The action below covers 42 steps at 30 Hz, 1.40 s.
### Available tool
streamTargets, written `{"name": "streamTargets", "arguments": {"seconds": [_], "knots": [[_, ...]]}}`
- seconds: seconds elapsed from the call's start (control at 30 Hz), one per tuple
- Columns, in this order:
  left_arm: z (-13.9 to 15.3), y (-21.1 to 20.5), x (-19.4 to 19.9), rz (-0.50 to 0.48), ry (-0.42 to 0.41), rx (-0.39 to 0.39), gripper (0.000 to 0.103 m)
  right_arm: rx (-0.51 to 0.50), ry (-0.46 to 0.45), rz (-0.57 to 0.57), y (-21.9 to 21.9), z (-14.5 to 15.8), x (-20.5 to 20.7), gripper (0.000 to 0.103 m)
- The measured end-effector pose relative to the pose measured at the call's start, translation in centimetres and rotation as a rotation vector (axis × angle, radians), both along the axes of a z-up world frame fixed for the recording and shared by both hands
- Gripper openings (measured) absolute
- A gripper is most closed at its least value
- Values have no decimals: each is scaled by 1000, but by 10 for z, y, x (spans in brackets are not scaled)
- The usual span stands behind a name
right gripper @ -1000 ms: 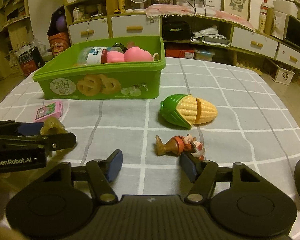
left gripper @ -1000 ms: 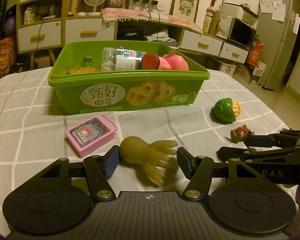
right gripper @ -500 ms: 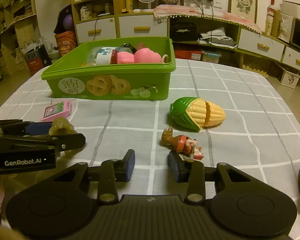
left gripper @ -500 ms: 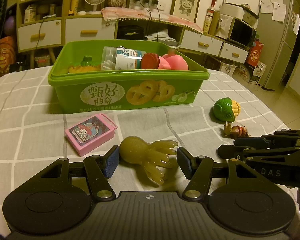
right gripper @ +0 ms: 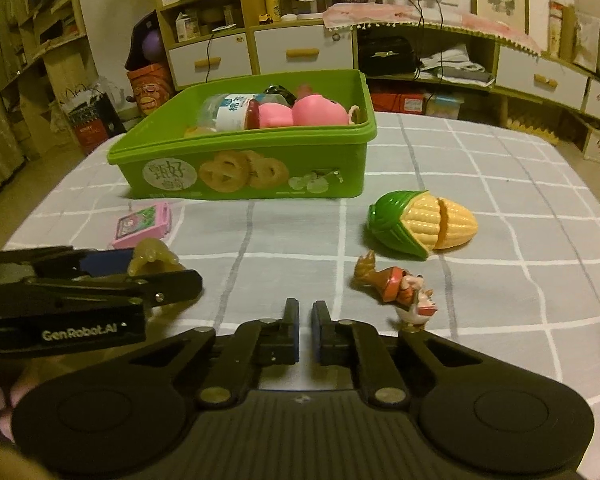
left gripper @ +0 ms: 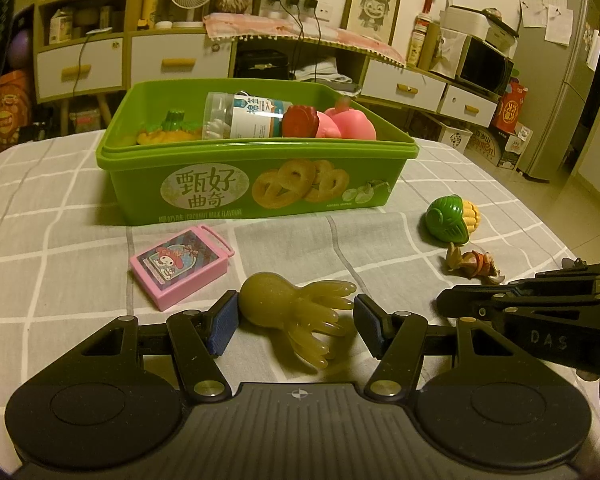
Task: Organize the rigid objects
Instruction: 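Close the right gripper on the small pirate figurine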
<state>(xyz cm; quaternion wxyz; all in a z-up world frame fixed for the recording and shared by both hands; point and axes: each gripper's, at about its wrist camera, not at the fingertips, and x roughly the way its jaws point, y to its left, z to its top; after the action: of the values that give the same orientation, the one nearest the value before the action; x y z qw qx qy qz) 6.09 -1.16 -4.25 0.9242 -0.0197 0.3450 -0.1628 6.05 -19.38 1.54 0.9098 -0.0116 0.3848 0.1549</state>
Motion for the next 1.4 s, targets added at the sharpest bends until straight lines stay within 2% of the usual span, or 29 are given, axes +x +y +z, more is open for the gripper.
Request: {"name": "streamTargets", "arguments": {"seconds": [0.3,0.33,0.43,0.53,0.6,0.67,0.7,0.87,1.03,1.07,1.3,1.33,1.4], "knots": [[0,0,-2,5,9,-10,66,136,42,-34,-15,8,-2,1],[0,-1,-2,6,10,-10,66,146,46,-44,-18,8,-3,4],[0,0,-2,7,12,-13,66,152,74,-82,-26,5,-3,15],[1,1,-4,10,16,-19,66,138,84,-110,-31,3,-3,21],[2,1,-3,12,18,-21,66,130,71,-125,-33,3,-2,33],[2,1,-3,12,18,-20,66,119,55,-144,-33,2,2,53],[2,1,-3,12,19,-21,66,106,48,-159,-32,1,4,57],[2,1,-4,9,19,-20,66,35,18,-185,-26,-3,14,66],[2,0,-5,11,19,-20,67,-11,-1,-212,-23,-5,20,67],[2,0,-5,10,19,-20,67,-16,-3,-216,-23,-6,21,64],[2,0,-4,12,19,-20,66,-46,-18,-250,-29,-4,22,33],[2,0,-4,10,19,-19,66,-48,-18,-249,-30,-4,22,24],[2,0,-4,10,18,-19,66,-46,-13,-244,-30,-3,22,24]]}}
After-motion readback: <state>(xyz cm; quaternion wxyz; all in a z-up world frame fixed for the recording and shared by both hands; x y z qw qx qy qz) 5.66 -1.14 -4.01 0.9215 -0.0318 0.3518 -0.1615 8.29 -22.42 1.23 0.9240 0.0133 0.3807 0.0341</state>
